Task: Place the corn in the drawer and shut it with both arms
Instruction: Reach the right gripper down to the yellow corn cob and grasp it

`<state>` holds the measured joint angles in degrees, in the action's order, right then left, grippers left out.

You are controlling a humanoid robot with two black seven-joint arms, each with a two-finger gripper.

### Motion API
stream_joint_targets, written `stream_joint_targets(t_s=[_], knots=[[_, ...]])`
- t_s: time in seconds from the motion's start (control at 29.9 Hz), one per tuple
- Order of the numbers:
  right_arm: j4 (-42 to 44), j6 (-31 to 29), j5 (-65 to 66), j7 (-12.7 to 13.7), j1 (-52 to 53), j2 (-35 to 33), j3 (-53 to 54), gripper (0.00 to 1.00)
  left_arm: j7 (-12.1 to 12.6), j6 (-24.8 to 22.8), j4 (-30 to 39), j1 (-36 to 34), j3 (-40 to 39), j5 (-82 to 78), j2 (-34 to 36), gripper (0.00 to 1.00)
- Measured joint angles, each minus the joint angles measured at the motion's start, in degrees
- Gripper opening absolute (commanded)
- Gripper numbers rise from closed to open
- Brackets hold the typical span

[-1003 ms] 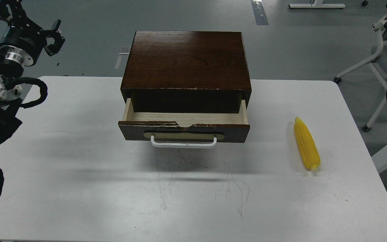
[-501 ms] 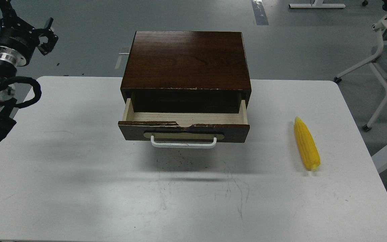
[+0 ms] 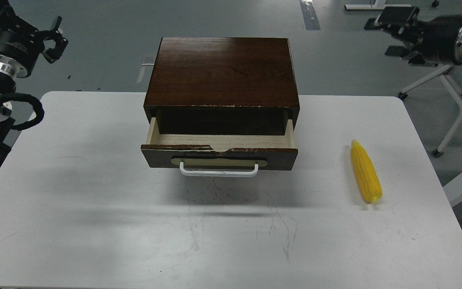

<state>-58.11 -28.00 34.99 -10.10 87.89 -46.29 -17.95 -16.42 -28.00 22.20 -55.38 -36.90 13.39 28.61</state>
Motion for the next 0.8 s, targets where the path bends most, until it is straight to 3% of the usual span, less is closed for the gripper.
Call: stream_joint_targets(t_s=[0.2,0.4,0.6,0.8], knots=[[-6.0,0.0,8.8,7.1,-4.0,-0.2,-2.1,1.0,-0.1,0.0,-1.7,0.0,0.5,-0.3,-0.2,0.98],[-6.0,0.0,15.3,8.6,-5.8,3.3,-6.3,1.0,0.1,0.0,-2.0,1.3,0.6,-0.5,-0.2,0.98],[-4.0,0.0,17.5,11.7,-7.0,7.6,-11.8,1.0,0.1,0.0,-2.1,2.4,0.6,-0.5,0.2,0.98],[-1.4,0.0,17.9,12.1,-11.0,9.5,-12.7,0.97,0.1,0.0,-2.3,3.4,0.5,-0.2,0.8,0.98]])
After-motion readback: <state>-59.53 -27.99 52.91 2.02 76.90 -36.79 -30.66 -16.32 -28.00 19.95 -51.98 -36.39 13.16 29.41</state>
